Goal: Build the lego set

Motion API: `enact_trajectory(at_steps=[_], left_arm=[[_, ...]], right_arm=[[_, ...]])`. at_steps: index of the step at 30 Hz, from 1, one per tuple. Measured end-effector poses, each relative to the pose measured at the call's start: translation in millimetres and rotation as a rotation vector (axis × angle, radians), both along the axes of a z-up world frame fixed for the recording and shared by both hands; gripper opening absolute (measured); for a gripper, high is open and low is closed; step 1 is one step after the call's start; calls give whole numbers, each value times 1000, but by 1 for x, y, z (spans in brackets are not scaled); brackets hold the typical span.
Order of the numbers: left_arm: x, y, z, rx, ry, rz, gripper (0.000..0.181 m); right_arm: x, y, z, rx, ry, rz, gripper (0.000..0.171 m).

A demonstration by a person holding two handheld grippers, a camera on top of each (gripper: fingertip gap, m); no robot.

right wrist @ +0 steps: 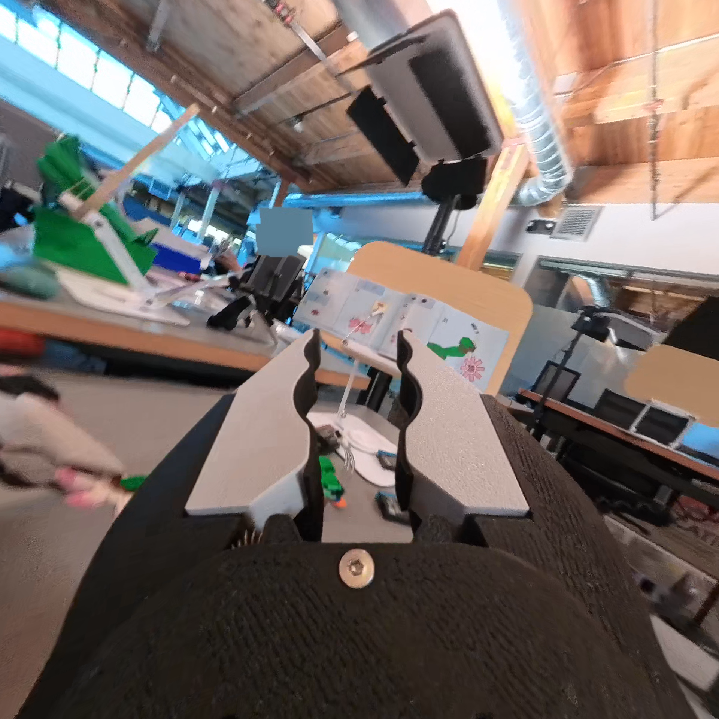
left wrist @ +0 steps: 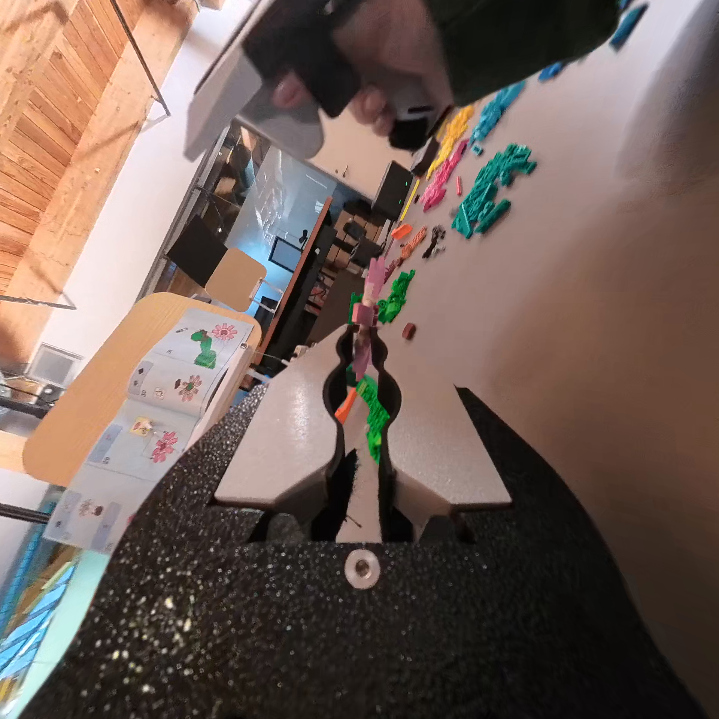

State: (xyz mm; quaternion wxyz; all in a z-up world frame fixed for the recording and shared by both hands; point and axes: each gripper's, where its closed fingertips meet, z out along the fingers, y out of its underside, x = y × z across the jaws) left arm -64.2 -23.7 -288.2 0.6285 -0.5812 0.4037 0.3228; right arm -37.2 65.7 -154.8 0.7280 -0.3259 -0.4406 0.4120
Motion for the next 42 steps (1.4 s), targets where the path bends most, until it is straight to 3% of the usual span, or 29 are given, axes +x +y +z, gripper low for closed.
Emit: enact_trajectory(at_steps=[1,4,7,14,42], left_arm=[[-3,-1,-1,-2,18,11,5],[-5,-2,-3,-6,35,17,5],[-1,-3,-5,-10,49,3,5],[6,-3,-13,-43,84,-14,5],[14,-5,-21,-76,131,-36,5]], right_arm=[[-8,2,0,-33,35,-7,38],[-29,5,-20,-136,82,-13,38],[-39,-12,-46,-129,10,32,37],[-46,-22,-63,-146,-37,95,34],[-59,-35,-77,-103,-133,143,28]])
